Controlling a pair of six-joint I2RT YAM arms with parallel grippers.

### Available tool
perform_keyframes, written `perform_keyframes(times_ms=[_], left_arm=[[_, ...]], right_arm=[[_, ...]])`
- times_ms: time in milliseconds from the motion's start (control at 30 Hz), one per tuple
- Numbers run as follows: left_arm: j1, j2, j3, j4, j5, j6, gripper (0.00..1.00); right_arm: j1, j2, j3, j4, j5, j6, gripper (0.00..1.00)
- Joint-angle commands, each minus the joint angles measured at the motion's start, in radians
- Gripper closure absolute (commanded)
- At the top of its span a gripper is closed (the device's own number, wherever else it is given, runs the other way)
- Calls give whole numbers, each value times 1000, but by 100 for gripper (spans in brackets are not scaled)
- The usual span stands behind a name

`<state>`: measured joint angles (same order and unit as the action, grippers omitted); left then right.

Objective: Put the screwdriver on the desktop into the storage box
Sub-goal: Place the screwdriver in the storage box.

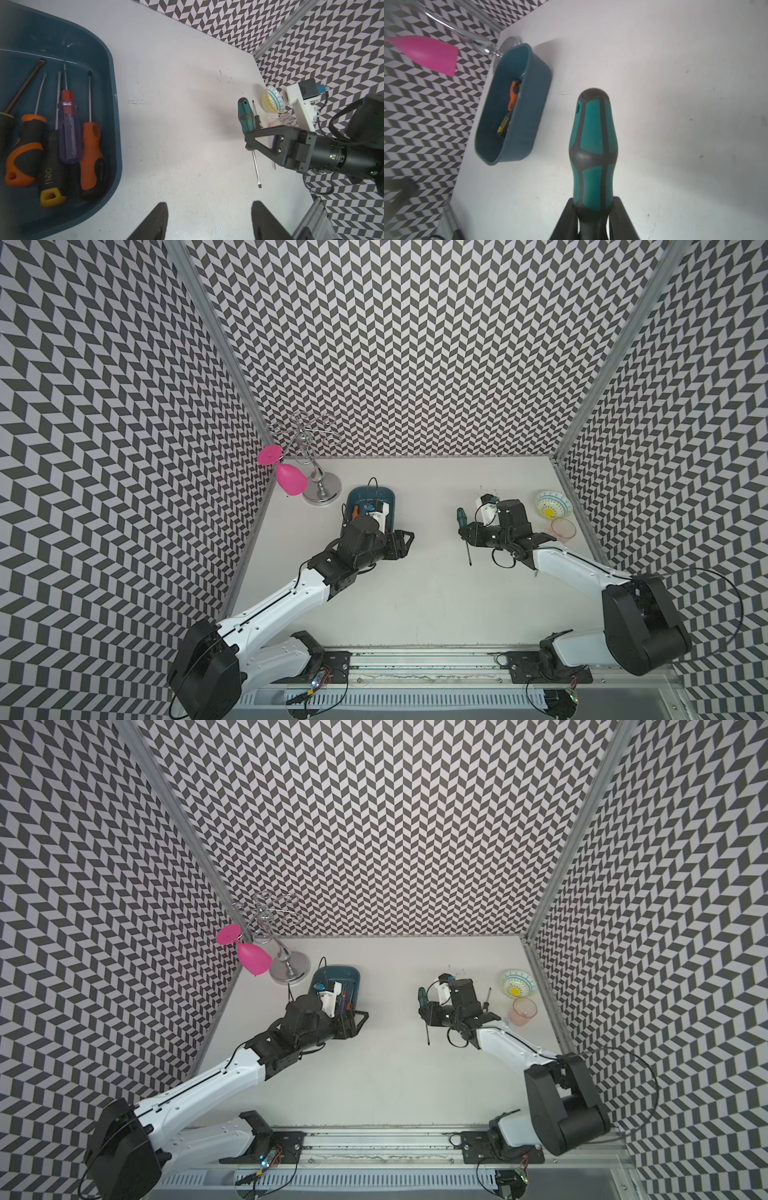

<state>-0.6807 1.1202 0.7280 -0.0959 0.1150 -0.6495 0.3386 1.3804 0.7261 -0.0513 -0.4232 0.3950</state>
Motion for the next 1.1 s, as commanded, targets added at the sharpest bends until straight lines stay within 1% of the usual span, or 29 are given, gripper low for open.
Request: perform_keyframes(times_ms=[0, 67, 333, 667, 1067], left_arm=[[-2, 12, 16, 115, 53, -17, 31], [-3, 22, 12, 161, 87, -27, 29], [-13, 74, -6, 335, 195, -66, 28], [-70, 163, 27, 403, 197, -81, 26], [-104, 243, 66, 442, 197, -91, 35]], right_arm=[[15, -64, -28, 134, -139, 19, 95], [28, -87, -43, 155, -168, 22, 95], [80, -150, -86, 224, -266, 33, 95], [105, -187, -119, 316, -333, 96, 95], [128, -198, -147, 362, -340, 123, 95]])
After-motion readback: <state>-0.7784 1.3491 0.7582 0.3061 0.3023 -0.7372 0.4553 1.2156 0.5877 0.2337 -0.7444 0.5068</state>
